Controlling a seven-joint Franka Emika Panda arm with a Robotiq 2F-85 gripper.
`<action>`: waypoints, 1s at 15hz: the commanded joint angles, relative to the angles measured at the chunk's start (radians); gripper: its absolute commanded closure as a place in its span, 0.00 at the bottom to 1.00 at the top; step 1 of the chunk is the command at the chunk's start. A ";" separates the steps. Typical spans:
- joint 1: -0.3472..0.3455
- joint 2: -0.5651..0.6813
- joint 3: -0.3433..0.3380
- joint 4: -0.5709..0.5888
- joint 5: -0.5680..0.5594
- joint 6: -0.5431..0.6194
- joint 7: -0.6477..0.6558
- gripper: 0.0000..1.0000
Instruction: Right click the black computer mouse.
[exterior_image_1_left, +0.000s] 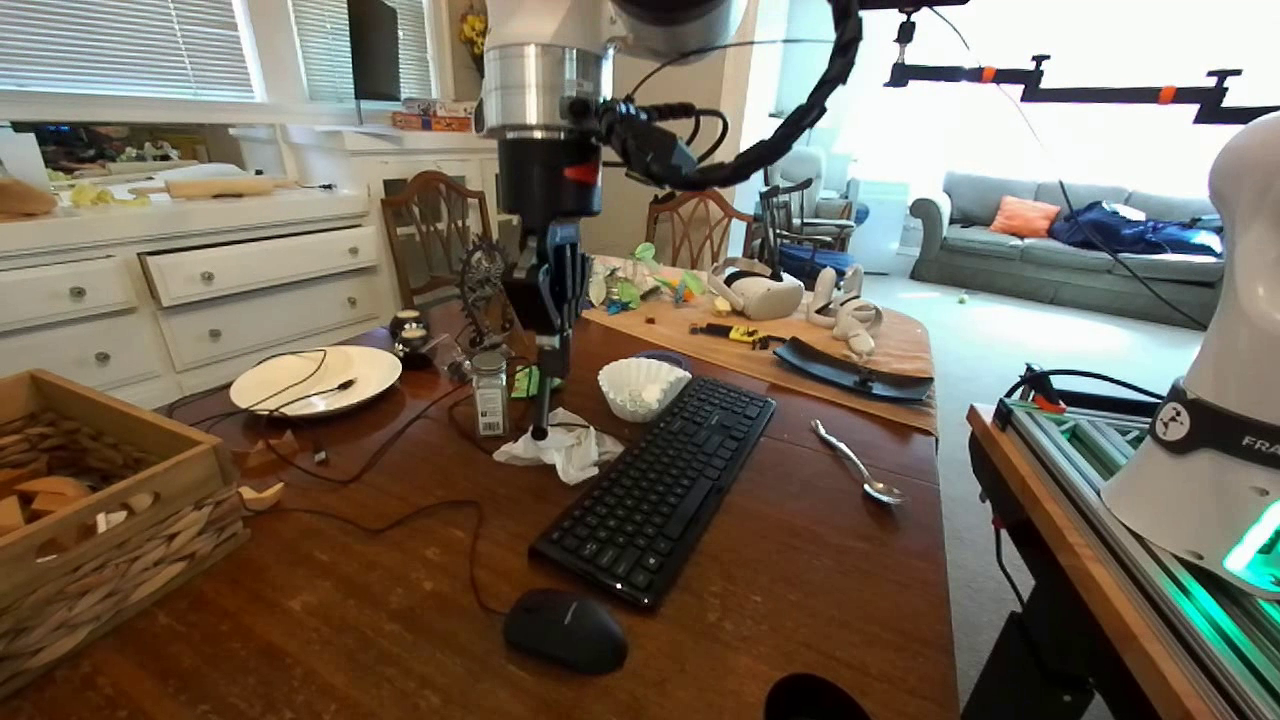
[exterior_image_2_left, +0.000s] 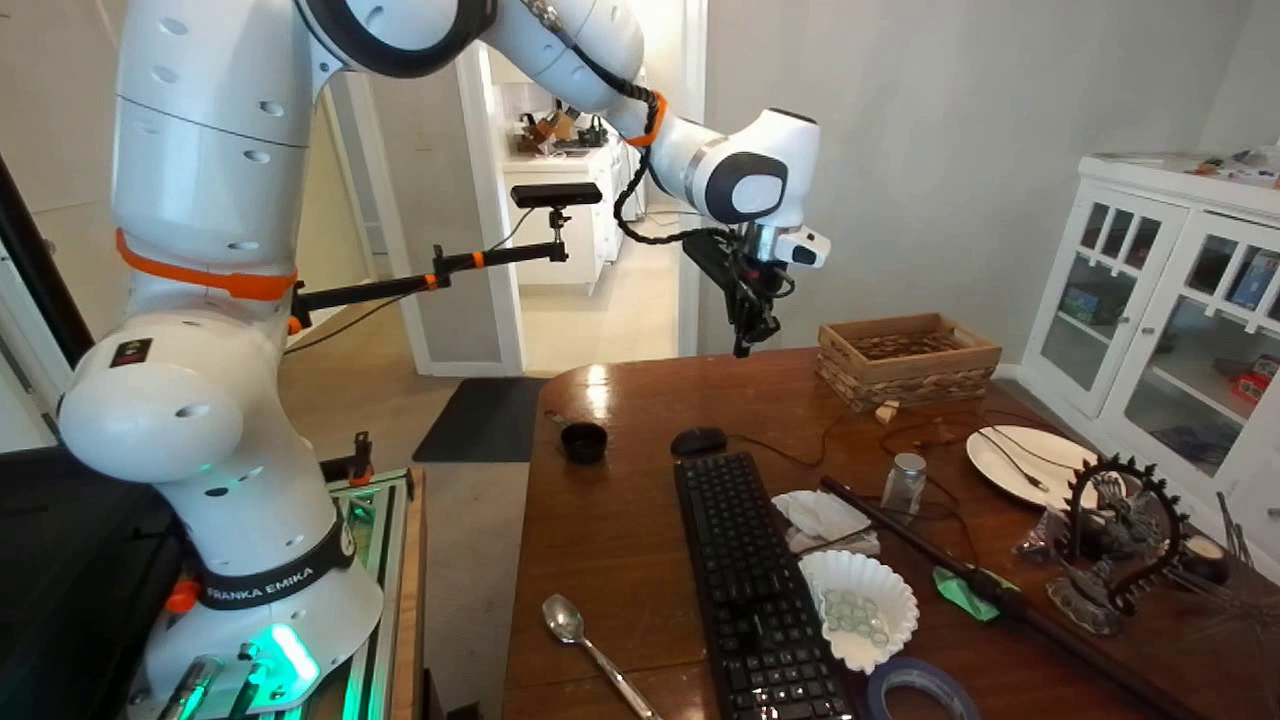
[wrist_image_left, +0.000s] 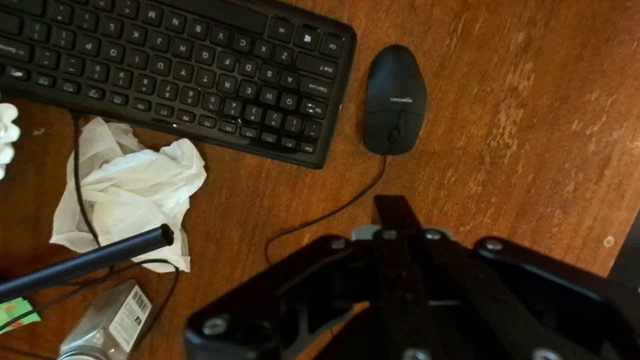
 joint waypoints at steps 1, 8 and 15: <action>0.033 0.079 0.001 0.065 0.035 -0.026 0.089 1.00; 0.049 0.080 0.006 0.041 0.045 -0.006 0.097 0.99; 0.052 0.133 -0.006 0.006 0.050 0.102 0.111 1.00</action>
